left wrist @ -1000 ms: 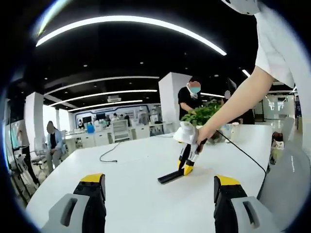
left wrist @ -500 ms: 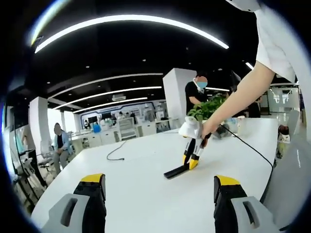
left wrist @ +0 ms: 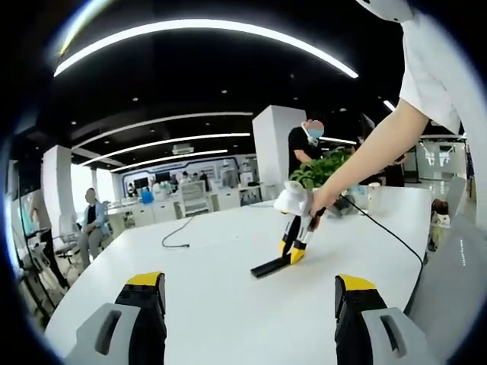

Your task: Press the specified remote control buttons in sequence, fully releasing each button before pressing the next.

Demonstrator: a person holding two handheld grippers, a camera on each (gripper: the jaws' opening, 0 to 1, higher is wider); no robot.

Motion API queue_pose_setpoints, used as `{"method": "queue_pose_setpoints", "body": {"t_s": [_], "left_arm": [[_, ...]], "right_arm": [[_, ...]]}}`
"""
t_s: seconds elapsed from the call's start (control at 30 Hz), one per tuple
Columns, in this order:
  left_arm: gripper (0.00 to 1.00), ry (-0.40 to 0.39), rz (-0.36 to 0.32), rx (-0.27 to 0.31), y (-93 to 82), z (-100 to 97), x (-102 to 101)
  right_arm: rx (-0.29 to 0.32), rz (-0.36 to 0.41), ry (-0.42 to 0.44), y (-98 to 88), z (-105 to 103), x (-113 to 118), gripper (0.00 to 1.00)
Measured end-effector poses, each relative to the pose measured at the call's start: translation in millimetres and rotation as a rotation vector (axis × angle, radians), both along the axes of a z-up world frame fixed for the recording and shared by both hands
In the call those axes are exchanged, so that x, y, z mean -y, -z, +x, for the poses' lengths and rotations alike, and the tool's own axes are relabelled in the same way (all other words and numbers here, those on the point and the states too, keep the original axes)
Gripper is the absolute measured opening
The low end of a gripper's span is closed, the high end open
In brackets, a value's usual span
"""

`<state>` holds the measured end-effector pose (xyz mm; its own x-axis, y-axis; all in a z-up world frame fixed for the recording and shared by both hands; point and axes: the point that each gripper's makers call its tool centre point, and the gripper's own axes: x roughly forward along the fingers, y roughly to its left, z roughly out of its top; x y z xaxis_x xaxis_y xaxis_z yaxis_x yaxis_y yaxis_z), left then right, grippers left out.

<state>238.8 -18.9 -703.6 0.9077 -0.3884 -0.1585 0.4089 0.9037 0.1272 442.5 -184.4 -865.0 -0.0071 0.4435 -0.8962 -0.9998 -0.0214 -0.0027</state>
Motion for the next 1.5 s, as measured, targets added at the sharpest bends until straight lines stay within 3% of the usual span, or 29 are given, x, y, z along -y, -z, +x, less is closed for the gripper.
{"method": "queue_pose_setpoints", "body": {"t_s": [0.17, 0.3, 0.37, 0.53, 0.63, 0.7, 0.93, 1.07, 1.23, 1.3, 1.33, 1.37, 1.5], "left_arm": [[0.95, 0.001, -0.004, -0.005, 2.8, -0.4, -1.3], [0.95, -0.005, -0.009, -0.002, 3.5, -0.3, -3.9], [0.95, -0.001, -0.012, -0.005, 4.3, -0.6, -3.5], [0.95, -0.002, -0.009, -0.007, 5.0, -0.8, -3.5], [0.95, -0.006, -0.011, -0.010, 6.0, -0.8, -4.8], [0.95, -0.007, -0.015, -0.013, 6.4, -0.7, -5.2], [0.95, -0.008, -0.022, -0.014, 5.8, -0.7, -5.5], [0.94, -0.012, -0.022, -0.014, 5.5, -0.3, -6.3], [0.94, -0.010, -0.031, -0.017, 5.5, -0.1, -6.3], [0.94, -0.007, -0.034, -0.018, 5.4, 0.0, -5.8], [0.94, -0.006, -0.035, -0.017, 4.6, 0.0, -5.1], [0.94, -0.005, -0.036, -0.018, 4.3, -0.1, -4.8], [0.94, -0.011, -0.043, -0.013, 1.6, 0.1, -5.2]], "right_arm": [[0.004, -0.010, 0.020, -0.1, 1.5, 0.5, 0.24], [0.015, -0.014, 0.084, -1.0, 9.0, 2.5, 0.32], [-0.012, -0.006, 0.090, -0.5, 4.9, 2.1, 0.31], [0.004, -0.014, 0.087, -0.8, 4.8, 2.1, 0.30], [0.004, -0.031, 0.133, -0.9, 3.8, 2.8, 0.37], [-0.008, -0.019, 0.156, -1.0, -0.3, 1.3, 0.37], [0.040, 0.057, 0.315, -10.0, 8.4, -0.6, 0.52], [0.038, 0.153, 0.394, -22.7, 10.4, -6.2, 0.61], [0.081, 0.232, 0.508, -33.8, 18.7, -4.0, 0.83], [0.127, 0.282, 0.554, -40.8, 23.1, -4.1, 0.96], [0.159, 0.288, 0.568, -43.0, 25.3, -1.8, 0.98], [0.154, 0.254, 0.576, -41.2, 21.0, 3.4, 0.99], [0.236, 0.383, 0.630, -61.3, 25.7, 2.2, 0.99]]}}
